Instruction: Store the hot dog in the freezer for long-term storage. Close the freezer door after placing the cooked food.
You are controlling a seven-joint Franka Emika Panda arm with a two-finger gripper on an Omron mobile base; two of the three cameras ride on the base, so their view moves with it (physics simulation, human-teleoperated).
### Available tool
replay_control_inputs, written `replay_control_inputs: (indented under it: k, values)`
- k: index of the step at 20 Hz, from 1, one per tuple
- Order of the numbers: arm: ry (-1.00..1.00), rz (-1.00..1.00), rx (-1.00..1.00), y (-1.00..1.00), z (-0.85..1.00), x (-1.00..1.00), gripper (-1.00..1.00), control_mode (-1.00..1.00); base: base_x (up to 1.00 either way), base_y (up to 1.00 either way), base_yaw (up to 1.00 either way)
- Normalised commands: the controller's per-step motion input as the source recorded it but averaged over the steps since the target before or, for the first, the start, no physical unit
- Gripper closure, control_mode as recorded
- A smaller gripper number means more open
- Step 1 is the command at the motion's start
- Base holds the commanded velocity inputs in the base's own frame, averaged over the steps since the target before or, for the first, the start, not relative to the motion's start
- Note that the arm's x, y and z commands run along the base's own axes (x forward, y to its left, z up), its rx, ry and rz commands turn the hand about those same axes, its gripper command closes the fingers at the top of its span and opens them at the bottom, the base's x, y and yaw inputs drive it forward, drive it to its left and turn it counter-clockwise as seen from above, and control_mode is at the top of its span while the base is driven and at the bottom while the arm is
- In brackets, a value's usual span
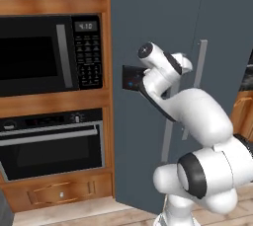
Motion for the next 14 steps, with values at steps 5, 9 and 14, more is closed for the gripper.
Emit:
replay_control_inputs:
  k: [5, 9, 14]
  values:
    - [-0.42, 0.31, 0.23, -0.68, 0.0, 0.3, -1.0, -1.0, 0.0, 0.0, 0.0]
    - [-0.1, 0.12, 0.05, -0.17, 0.0, 0.65, -1.0, -1.0, 0.0, 0.0, 0.0]
    - [0.0, 0.01, -0.01, 0.02, 0.0, 0.69, -1.0, -1.0, 0.0, 0.0, 0.0]
